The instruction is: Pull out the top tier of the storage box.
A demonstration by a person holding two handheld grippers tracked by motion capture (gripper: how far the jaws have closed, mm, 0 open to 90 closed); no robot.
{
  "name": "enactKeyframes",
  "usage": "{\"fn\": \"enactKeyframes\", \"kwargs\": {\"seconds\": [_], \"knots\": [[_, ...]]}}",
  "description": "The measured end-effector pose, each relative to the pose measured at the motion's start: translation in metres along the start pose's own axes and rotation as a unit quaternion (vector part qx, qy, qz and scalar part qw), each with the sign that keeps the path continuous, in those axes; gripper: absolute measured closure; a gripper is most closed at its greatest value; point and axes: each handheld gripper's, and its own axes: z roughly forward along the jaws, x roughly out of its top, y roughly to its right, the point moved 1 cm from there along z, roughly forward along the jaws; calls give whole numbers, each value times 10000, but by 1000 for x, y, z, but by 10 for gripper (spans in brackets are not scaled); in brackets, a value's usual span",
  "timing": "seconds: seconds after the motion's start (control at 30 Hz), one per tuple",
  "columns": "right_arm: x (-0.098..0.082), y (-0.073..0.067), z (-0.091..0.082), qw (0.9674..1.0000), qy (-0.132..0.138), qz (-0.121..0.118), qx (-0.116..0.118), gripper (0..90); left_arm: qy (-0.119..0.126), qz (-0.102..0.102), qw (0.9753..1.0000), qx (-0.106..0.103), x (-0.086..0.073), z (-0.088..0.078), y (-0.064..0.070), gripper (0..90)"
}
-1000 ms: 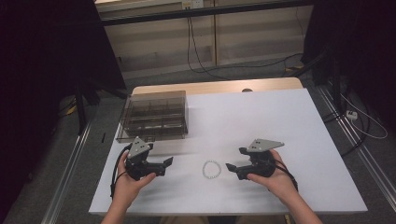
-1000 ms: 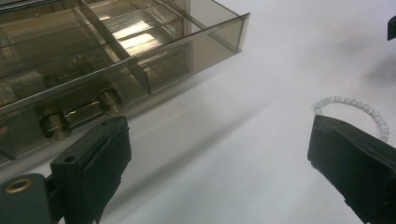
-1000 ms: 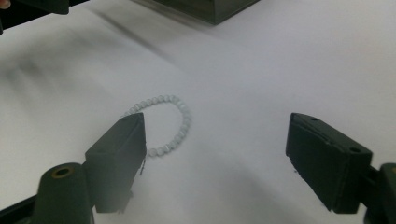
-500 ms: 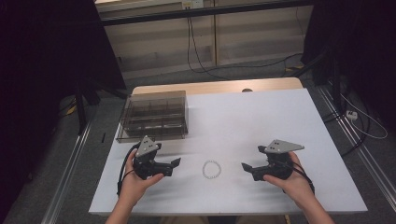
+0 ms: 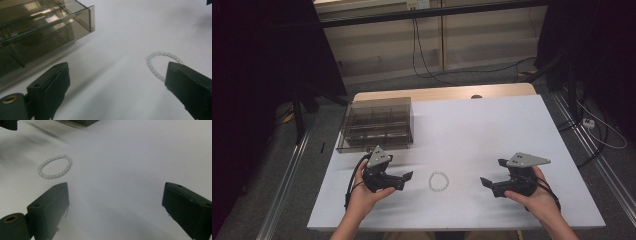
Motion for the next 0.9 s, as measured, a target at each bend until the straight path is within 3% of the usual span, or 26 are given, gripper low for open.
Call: {"fn": "enactKeyframes", "kwargs": {"seconds": [0.43, 0.9], "knots": [[-6, 2, -4, 10000, 69, 10, -23, 65, -124, 92, 9996, -232, 5, 21, 16, 64], [-7, 3, -4, 9999, 120, 5, -43, 64, -187, 111, 9992, -331, 6, 29, 20, 65]]}}
